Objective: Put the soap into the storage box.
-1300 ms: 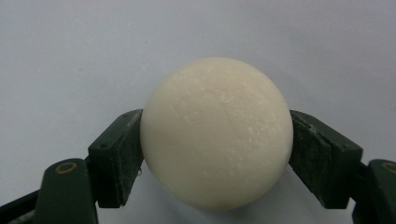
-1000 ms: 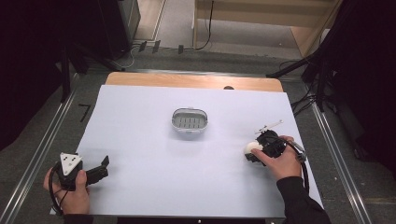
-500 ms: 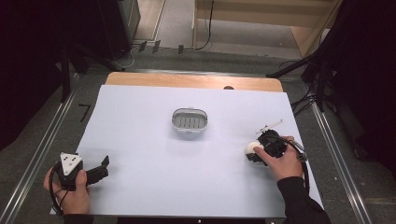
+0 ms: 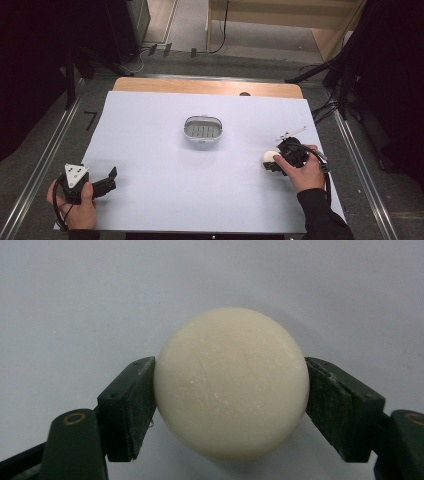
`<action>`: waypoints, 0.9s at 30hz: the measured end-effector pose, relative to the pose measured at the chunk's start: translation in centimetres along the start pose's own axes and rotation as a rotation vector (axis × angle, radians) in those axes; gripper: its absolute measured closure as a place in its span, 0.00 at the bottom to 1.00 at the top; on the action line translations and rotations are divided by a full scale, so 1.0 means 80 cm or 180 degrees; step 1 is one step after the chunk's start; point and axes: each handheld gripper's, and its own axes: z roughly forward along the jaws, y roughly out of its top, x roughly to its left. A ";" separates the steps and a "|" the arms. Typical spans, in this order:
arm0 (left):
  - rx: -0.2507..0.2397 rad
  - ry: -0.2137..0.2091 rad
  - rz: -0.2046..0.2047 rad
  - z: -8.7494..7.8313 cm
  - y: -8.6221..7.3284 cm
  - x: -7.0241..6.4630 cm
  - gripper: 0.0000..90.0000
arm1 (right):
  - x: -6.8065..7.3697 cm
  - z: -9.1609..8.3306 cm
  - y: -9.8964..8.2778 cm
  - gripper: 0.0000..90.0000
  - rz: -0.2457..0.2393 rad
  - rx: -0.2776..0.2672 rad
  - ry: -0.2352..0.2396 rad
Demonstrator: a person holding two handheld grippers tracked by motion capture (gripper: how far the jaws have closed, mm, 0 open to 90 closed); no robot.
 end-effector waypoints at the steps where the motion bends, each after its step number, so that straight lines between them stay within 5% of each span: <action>1: 0.0002 -0.0002 -0.0003 0.000 0.000 0.000 0.00 | 0.000 0.000 0.000 0.28 -0.0001 0.0002 0.0002; 27: 0.0008 -0.0013 -0.0006 0.000 0.000 0.001 0.00 | 0.013 -0.008 0.028 0.28 -0.0146 -0.0155 0.0026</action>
